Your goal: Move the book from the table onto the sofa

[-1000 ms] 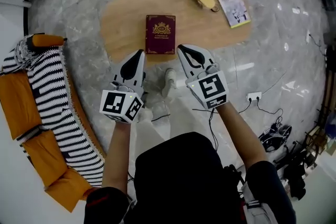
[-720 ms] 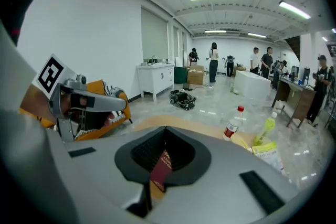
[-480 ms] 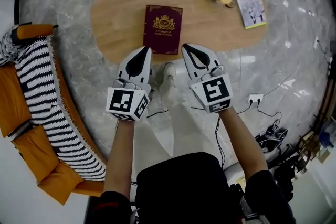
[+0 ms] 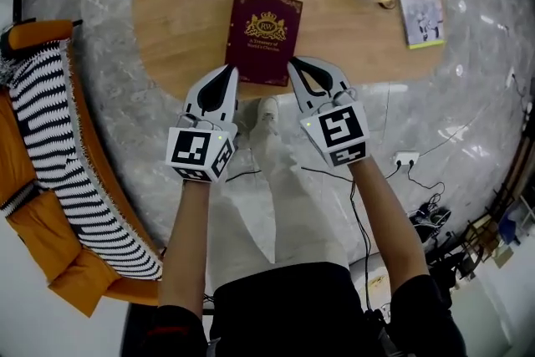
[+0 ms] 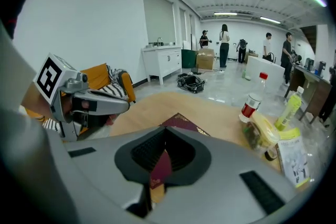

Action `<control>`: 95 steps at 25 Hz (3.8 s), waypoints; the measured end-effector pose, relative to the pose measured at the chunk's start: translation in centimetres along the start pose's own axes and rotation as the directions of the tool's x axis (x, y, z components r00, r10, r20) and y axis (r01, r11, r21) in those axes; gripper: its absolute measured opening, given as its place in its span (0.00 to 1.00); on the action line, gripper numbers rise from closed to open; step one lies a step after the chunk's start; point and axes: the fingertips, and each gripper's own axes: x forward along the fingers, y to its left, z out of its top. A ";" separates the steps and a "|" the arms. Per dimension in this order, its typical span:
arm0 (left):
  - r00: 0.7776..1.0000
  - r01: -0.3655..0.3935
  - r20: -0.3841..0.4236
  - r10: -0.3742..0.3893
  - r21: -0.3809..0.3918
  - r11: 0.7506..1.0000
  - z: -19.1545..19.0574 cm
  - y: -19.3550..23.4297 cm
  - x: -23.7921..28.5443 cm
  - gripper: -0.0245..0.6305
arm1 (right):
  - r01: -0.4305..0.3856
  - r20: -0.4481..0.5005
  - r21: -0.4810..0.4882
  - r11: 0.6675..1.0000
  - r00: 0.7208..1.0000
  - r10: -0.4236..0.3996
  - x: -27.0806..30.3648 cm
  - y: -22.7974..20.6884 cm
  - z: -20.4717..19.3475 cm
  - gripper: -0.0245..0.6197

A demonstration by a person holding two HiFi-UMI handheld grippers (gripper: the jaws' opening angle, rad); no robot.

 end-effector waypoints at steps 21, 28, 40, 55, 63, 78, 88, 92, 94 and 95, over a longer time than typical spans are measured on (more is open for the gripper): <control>0.995 -0.083 -0.066 0.072 -0.172 0.982 -5.9 3.8 0.0 0.06 | -0.161 -0.256 -0.141 0.977 0.959 0.121 14.3 -4.4 -2.9 0.54; 0.993 -0.093 -0.089 0.079 -0.160 0.983 -6.2 4.5 -0.1 0.06 | -0.179 -0.288 -0.200 0.963 0.950 0.117 17.0 -5.3 -2.5 0.59; 0.989 -0.071 -0.135 0.053 -0.139 0.988 -6.7 4.7 0.0 0.06 | -0.223 -0.324 -0.113 0.968 0.929 0.177 18.5 -5.9 -3.0 0.61; 0.982 -0.051 -0.189 0.016 -0.179 0.983 -9.7 5.2 -2.2 0.06 | -0.249 -0.344 -0.119 0.961 0.918 0.196 17.7 -2.0 -4.0 0.61; 0.969 -0.033 -0.248 -0.008 -0.163 0.986 -12.2 5.6 -4.7 0.06 | -0.270 -0.354 -0.121 0.955 0.911 0.212 16.8 2.1 -5.2 0.61; 0.937 -0.064 -0.350 -0.003 -0.181 0.981 -16.8 6.4 -8.4 0.06 | -0.308 -0.374 -0.163 0.937 0.898 0.230 15.3 8.0 -7.2 0.61; 0.928 -0.041 -0.361 -0.091 -0.343 0.938 -19.7 6.4 -10.3 0.22 | -0.322 -0.386 -0.187 0.928 0.893 0.232 14.5 10.8 -8.3 0.61; 0.927 -0.054 -0.365 -0.092 -0.373 0.926 -21.0 6.9 -10.8 0.30 | -0.317 -0.388 -0.187 0.930 0.893 0.227 14.2 11.3 -8.8 0.61; 0.928 -0.049 -0.357 -0.108 -0.405 0.913 -21.4 7.1 -10.9 0.36 | -0.322 -0.377 -0.190 0.927 0.896 0.233 14.1 11.9 -8.6 0.61; 0.928 -0.042 -0.352 -0.123 -0.425 0.904 -21.6 7.2 -10.8 0.39 | -0.324 -0.374 -0.194 0.926 0.897 0.236 14.1 12.1 -8.6 0.61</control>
